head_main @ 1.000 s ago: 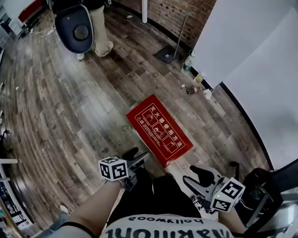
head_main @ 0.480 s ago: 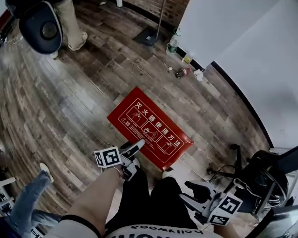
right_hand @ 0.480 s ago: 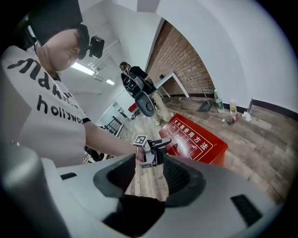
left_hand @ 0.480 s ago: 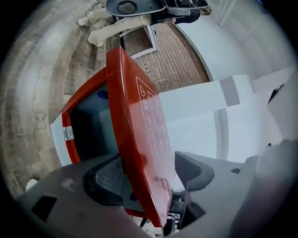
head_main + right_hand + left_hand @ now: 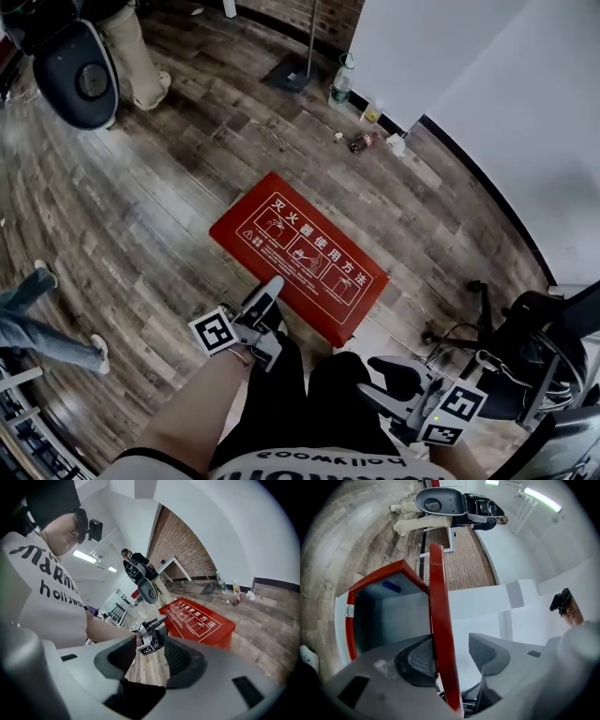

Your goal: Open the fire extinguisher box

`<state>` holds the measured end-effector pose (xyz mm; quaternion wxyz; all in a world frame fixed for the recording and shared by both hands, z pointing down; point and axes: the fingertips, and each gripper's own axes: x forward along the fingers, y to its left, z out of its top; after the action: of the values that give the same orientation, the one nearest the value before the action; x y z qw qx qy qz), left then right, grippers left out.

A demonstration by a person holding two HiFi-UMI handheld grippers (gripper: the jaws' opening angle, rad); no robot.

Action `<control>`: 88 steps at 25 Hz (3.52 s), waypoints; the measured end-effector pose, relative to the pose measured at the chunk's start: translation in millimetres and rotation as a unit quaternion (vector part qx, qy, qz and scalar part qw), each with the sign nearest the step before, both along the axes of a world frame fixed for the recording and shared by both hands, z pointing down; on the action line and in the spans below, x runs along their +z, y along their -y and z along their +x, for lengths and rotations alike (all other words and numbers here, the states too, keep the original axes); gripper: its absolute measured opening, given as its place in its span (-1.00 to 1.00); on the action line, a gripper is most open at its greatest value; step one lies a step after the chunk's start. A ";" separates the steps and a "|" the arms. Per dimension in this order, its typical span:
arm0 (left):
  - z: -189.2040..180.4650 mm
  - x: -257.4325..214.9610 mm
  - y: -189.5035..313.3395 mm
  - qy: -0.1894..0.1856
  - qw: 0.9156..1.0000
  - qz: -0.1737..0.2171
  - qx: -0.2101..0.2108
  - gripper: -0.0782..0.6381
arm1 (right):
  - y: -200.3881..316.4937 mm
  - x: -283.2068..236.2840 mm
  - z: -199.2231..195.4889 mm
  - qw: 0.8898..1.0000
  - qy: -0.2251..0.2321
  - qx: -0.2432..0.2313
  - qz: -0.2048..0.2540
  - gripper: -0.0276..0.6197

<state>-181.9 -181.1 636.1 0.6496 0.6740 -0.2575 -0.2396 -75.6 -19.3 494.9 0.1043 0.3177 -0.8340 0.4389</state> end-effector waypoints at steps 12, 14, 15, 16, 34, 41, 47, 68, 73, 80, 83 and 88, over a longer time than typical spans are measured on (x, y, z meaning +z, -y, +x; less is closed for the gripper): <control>39.8 -85.4 39.9 -0.082 0.994 0.062 0.039 -0.54 | 8.2 -33.9 7.8 0.999 0.028 0.022 0.037 -0.38; 48.5 -94.1 48.4 -0.087 0.993 0.062 0.044 -0.54 | 10.9 -39.5 14.5 0.998 0.024 0.031 0.042 -0.38; 52.4 -98.1 52.3 -0.085 0.993 0.062 0.046 -0.53 | 12.1 -41.8 17.4 0.998 0.021 0.035 0.044 -0.38; 55.9 -101.4 55.8 -0.079 0.994 0.063 0.049 -0.53 | 13.0 -43.8 19.7 0.998 0.019 0.040 0.046 -0.38; 102.9 -108.1 100.1 0.062 0.994 -0.006 0.090 -0.51 | 50.6 -61.5 18.5 0.989 -0.010 0.116 0.091 -0.38; 103.1 -107.4 98.9 0.094 0.990 -0.012 0.107 -0.51 | 78.4 -91.7 39.3 0.977 -0.023 0.145 0.154 -0.41; 106.4 -109.2 98.8 0.127 0.986 -0.011 0.112 -0.51 | 117.1 -93.5 72.9 0.979 -0.054 0.089 0.176 -0.75; 140.9 -108.5 128.8 0.191 0.980 -0.061 -0.007 -0.57 | 207.0 -88.6 209.8 0.990 -0.014 0.020 0.138 -0.82; 151.0 -107.3 137.4 0.208 0.976 -0.068 -0.017 -0.57 | 216.8 -82.9 226.1 0.991 -0.011 0.019 0.130 -0.82; 162.4 -103.1 147.7 0.228 0.971 -0.075 -0.020 -0.57 | 234.9 -71.2 245.4 0.992 -0.003 0.017 0.128 -0.82; 165.5 -100.6 149.2 0.233 0.969 -0.078 -0.026 -0.57 | 242.0 -66.6 251.4 0.992 0.000 0.010 0.128 -0.82; 172.9 -97.8 155.4 0.244 0.965 -0.086 -0.040 -0.57 | 263.5 -66.6 265.3 0.991 0.007 -0.013 0.131 -0.82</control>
<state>-9.0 -336.5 538.2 0.6124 0.6431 -0.4544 -0.0703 189.8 -282.8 428.3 0.0617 0.3149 -0.8889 0.3270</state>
